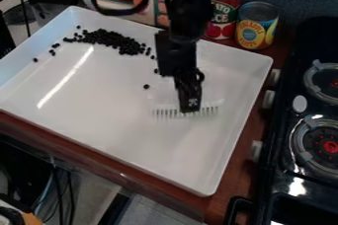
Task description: Sweep into pile
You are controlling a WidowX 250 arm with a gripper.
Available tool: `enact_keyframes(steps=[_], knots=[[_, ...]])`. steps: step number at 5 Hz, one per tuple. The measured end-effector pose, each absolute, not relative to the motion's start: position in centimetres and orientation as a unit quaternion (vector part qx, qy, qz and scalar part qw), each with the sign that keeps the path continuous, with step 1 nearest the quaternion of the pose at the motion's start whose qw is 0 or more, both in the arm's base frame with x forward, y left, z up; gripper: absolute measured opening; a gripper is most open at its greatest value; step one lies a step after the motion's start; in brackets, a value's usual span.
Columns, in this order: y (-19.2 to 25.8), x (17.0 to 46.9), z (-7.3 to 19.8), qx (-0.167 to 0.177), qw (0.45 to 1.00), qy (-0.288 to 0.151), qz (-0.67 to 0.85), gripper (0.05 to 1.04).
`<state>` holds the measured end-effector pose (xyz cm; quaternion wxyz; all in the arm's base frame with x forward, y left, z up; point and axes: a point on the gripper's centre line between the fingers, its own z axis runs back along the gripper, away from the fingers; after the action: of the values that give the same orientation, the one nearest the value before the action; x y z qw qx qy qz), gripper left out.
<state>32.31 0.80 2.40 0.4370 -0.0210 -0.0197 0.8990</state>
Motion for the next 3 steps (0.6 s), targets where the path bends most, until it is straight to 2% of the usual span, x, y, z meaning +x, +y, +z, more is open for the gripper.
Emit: enact_keyframes(steps=[2, 3], knots=[[3.2, 34.7, 2.5, -0.049, 0.412, -0.050, 0.909, 0.719], [4.8, 35.3, 2.5, -0.066, 0.371, -0.052, 0.925, 0.719]])
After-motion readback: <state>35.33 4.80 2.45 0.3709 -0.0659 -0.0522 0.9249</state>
